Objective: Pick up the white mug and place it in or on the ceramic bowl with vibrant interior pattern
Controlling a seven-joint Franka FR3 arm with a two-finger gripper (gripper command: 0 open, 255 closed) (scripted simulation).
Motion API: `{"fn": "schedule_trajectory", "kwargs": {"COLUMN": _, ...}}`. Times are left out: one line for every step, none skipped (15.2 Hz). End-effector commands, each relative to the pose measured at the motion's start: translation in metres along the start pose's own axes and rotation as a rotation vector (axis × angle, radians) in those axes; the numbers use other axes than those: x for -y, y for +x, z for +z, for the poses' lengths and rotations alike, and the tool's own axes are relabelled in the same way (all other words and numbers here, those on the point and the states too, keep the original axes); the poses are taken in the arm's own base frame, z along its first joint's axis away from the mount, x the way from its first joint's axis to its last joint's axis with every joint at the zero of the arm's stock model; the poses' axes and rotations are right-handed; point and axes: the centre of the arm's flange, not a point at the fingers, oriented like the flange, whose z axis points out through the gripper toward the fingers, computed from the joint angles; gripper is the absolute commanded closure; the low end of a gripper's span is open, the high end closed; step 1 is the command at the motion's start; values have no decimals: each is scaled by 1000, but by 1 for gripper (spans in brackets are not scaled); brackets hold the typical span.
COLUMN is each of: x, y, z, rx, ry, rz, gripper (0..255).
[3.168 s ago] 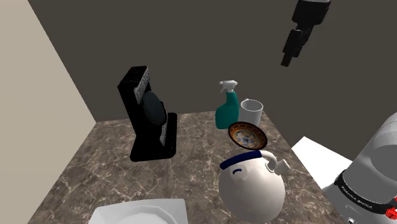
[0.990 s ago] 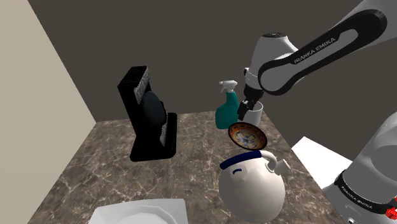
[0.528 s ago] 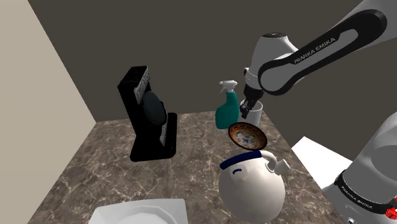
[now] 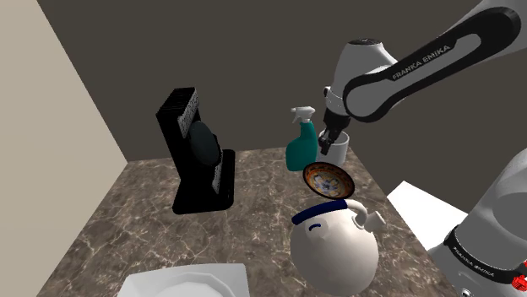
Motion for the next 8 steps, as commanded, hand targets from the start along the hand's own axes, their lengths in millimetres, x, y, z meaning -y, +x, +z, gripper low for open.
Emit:
{"fn": "schedule_trajectory", "kwargs": {"x": -1, "y": 1, "z": -11, "rx": 0, "ry": 0, "rz": 0, "gripper": 255}}
{"fn": "schedule_trajectory", "kwargs": {"x": -1, "y": 2, "z": -16, "rx": 0, "ry": 0, "rz": 0, "gripper": 255}}
{"fn": "schedule_trajectory", "kwargs": {"x": -1, "y": 3, "z": -21, "rx": 0, "ry": 0, "rz": 0, "gripper": 255}}
{"fn": "schedule_trajectory", "kwargs": {"x": -2, "y": 4, "z": -26, "rx": 0, "ry": 0, "rz": 0, "gripper": 255}}
{"fn": "schedule_trajectory", "kwargs": {"x": -2, "y": 5, "z": -31, "rx": 0, "ry": 0, "rz": 0, "gripper": 255}}
{"fn": "schedule_trajectory", "kwargs": {"x": -2, "y": 5, "z": -37, "rx": 0, "ry": 0, "rz": 0, "gripper": 255}}
{"fn": "schedule_trajectory", "kwargs": {"x": -2, "y": 6, "z": -42, "rx": 0, "ry": 0, "rz": 0, "gripper": 255}}
{"fn": "schedule_trajectory", "kwargs": {"x": -2, "y": 7, "z": -47, "rx": 0, "ry": 0, "rz": 0, "gripper": 255}}
